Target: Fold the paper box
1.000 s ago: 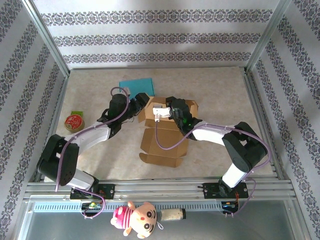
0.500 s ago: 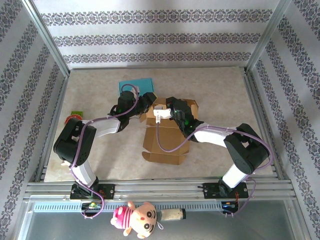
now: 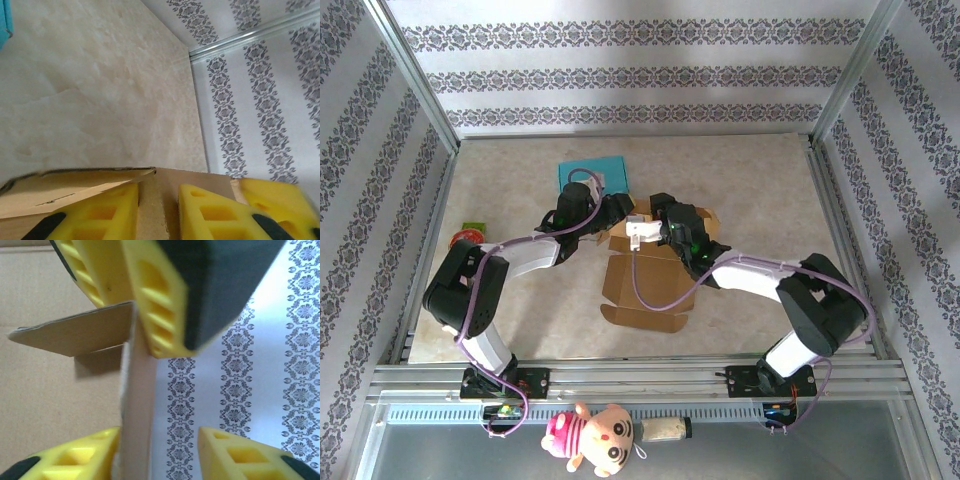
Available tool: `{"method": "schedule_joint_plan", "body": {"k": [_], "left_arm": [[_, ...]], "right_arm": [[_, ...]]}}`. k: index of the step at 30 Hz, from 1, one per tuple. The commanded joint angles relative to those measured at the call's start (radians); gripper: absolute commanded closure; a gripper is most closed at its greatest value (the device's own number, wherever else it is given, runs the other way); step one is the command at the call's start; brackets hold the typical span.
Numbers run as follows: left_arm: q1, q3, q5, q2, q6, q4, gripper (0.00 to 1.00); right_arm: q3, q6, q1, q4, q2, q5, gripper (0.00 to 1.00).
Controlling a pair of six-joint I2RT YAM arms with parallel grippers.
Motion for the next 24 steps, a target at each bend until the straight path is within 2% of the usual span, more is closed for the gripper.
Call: {"method": "schedule_joint_plan", "body": {"k": [1, 4, 5, 7, 9, 11, 13, 16, 17, 22, 24], "left_arm": [[-0.018, 0.025, -0.015, -0.022, 0.143, -0.079, 0.75], [-0.018, 0.024, -0.014, -0.012, 0.140, -0.068, 0.75], [-0.019, 0.023, -0.012, -0.009, 0.136, -0.061, 0.75], [-0.021, 0.023, -0.005, -0.003, 0.128, -0.050, 0.75], [-0.025, 0.027, -0.004, -0.001, 0.126, -0.047, 0.75], [-0.032, 0.031, -0.005, 0.001, 0.133, -0.050, 0.75], [-0.040, 0.039, -0.008, -0.002, 0.147, -0.061, 0.75], [-0.052, 0.046, -0.014, -0.008, 0.169, -0.077, 0.75], [-0.055, 0.045, -0.016, -0.012, 0.174, -0.079, 0.75], [-0.062, 0.033, -0.036, -0.031, 0.185, -0.084, 0.75], [-0.063, 0.031, -0.039, -0.036, 0.190, -0.090, 0.75]], "right_arm": [[-0.021, 0.155, 0.021, -0.061, -0.097, -0.055, 0.46], [-0.032, 0.332, 0.044, -0.153, -0.207, -0.060, 0.29], [-0.026, 0.433, 0.048, -0.180, -0.245, -0.047, 0.23], [0.018, 0.753, 0.043, -0.299, -0.331, 0.009, 0.15], [0.094, 1.104, -0.003, -0.503, -0.391, 0.010, 0.18], [0.165, 1.399, -0.073, -0.705, -0.422, -0.099, 0.26], [0.228, 1.706, -0.121, -0.872, -0.435, -0.154, 0.34], [0.314, 1.942, -0.168, -1.107, -0.417, -0.172, 0.37], [0.329, 1.972, -0.180, -1.144, -0.411, -0.188, 0.35], [0.362, 2.140, -0.242, -1.244, -0.352, -0.282, 0.32], [0.378, 2.178, -0.251, -1.286, -0.312, -0.281, 0.32]]}}
